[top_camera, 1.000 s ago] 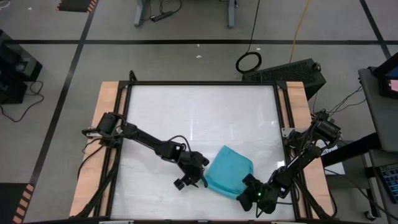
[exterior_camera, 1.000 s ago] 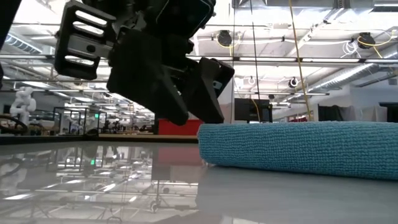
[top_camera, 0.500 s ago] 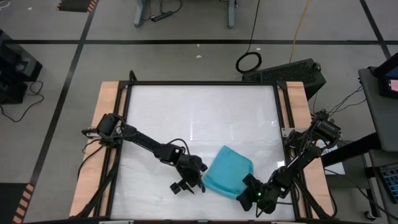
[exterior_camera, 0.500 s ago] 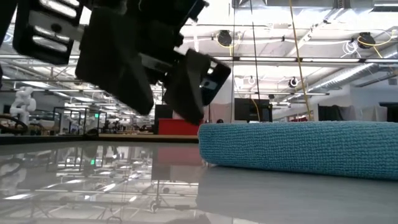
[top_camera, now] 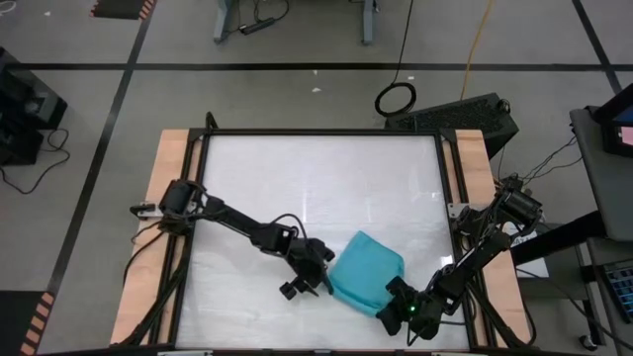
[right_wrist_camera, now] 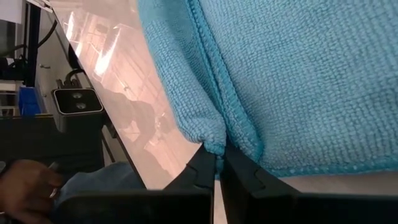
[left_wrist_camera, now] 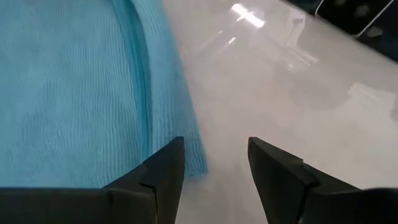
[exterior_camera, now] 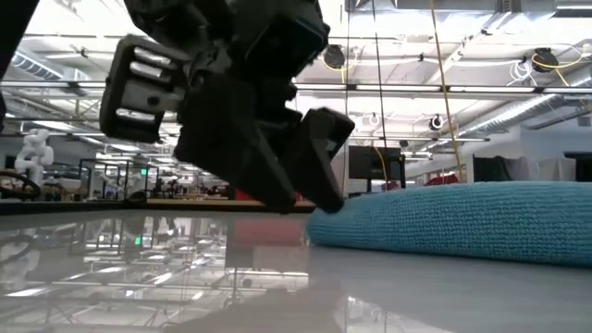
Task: Roll towel
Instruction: Roll the blue microfiber towel
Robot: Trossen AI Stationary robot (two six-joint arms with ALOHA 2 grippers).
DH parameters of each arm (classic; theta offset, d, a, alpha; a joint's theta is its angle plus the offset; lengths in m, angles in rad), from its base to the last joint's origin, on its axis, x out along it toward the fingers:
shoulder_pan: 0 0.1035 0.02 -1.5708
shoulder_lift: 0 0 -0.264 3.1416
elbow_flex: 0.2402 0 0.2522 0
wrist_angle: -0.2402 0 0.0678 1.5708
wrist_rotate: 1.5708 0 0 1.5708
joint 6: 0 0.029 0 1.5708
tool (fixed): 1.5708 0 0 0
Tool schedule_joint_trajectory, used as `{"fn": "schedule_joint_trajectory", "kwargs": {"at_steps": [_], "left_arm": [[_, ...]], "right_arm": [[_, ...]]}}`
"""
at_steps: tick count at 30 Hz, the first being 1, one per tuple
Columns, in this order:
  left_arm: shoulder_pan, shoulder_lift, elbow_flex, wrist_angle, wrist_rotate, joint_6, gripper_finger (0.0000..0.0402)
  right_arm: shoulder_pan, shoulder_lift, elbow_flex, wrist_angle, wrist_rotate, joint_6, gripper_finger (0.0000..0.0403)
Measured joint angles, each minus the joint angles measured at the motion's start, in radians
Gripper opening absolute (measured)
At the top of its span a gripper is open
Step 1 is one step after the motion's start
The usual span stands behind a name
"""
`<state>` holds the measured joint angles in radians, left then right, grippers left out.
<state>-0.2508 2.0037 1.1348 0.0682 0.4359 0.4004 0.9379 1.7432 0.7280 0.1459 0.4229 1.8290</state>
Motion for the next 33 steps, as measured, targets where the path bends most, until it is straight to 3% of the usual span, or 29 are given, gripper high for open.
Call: {"fn": "schedule_joint_trajectory", "kwargs": {"at_steps": [7, 17, 21, 26, 33], "left_arm": [[0.006, 0.050, 0.027, 0.003, -0.010, 0.000, 0.0182], [0.005, 0.113, 0.112, -0.025, -0.114, -0.052, 0.0178], [0.007, 0.117, 0.140, -0.088, -0.138, -0.050, 0.0132], [0.009, 0.117, 0.140, -0.118, -0.164, -0.019, 0.0019], [0.011, 0.116, 0.141, -0.213, -0.112, 0.000, 0.0006]], "right_arm": [[0.000, 0.000, 0.000, 0.004, -0.002, -0.004, 0.0002], [0.000, 0.000, 0.000, 0.030, -0.010, -0.011, 0.0002], [0.000, 0.000, 0.000, 0.075, -0.011, -0.049, 0.0002], [0.006, -0.003, 0.000, 0.092, -0.011, -0.107, 0.0021], [0.019, -0.032, 0.000, 0.057, -0.021, -0.159, 0.0079]]}}
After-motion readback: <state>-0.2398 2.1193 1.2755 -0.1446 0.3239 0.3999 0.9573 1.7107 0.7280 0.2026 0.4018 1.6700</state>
